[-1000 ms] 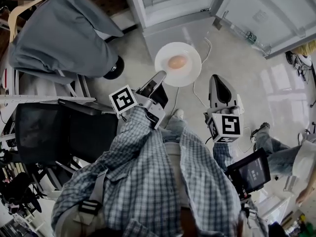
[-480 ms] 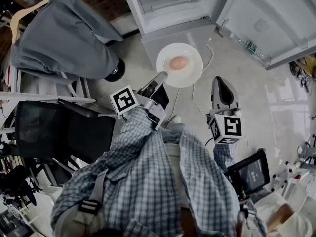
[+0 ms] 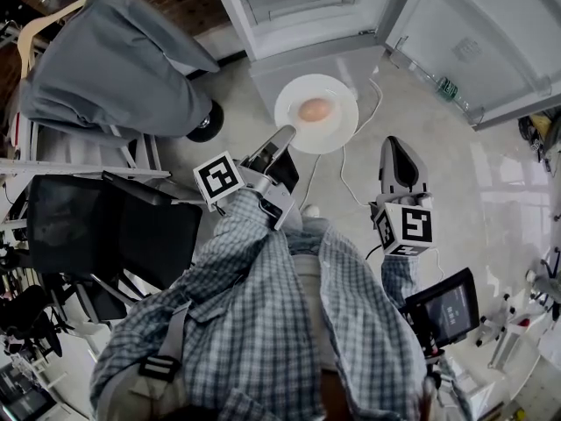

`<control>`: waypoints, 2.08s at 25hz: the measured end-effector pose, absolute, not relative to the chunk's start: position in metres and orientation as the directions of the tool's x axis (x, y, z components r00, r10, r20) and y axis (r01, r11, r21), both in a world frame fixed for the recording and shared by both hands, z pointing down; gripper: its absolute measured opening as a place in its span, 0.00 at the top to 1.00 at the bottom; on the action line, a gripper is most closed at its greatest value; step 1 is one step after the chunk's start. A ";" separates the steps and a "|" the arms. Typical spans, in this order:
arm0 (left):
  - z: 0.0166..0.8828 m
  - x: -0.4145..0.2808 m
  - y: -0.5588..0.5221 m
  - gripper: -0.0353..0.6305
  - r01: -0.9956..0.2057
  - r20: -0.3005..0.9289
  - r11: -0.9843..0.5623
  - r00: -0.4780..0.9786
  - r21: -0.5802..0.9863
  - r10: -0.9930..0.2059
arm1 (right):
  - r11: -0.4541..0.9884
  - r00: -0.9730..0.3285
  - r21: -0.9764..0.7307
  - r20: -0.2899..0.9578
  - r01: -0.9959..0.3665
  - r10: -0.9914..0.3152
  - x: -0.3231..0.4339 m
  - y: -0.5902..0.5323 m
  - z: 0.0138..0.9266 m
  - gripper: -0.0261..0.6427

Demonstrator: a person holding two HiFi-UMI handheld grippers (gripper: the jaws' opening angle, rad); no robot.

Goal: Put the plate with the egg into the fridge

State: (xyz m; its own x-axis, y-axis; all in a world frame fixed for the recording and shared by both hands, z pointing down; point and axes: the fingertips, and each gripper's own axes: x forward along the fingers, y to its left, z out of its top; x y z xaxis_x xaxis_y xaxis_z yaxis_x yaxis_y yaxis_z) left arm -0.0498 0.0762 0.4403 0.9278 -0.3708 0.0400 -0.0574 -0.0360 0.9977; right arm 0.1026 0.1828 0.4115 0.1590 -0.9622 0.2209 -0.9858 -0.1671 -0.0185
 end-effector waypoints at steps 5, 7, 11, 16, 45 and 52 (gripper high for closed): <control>0.444 -0.042 0.068 0.92 -0.061 0.046 -0.030 0.929 0.998 -0.368 | -0.167 0.159 -0.020 0.226 -0.986 -0.961 0.108 0.177 0.414 0.95; 0.445 -0.038 0.064 0.92 -0.063 0.048 -0.030 0.931 0.998 -0.362 | -0.171 0.162 -0.021 0.232 -0.985 -0.959 0.111 0.174 0.416 0.95; 0.447 -0.027 0.050 0.92 -0.057 0.047 -0.017 0.933 0.998 -0.357 | -0.184 0.174 -0.021 0.244 -0.983 -0.954 0.118 0.164 0.418 0.95; 0.450 -0.012 0.024 0.92 -0.046 0.042 -0.004 0.934 0.999 -0.354 | -0.201 0.193 -0.009 0.245 -0.979 -0.950 0.133 0.140 0.416 0.95; 0.444 0.007 -0.135 0.92 -0.022 0.008 -0.047 0.960 0.999 -0.279 | -0.178 0.183 0.042 0.239 -0.983 -0.954 0.124 -0.045 0.402 0.95; 0.450 0.008 -0.149 0.92 -0.032 0.023 -0.030 0.962 0.999 -0.271 | -0.194 0.193 0.016 0.224 -0.981 -0.955 0.123 -0.060 0.405 0.95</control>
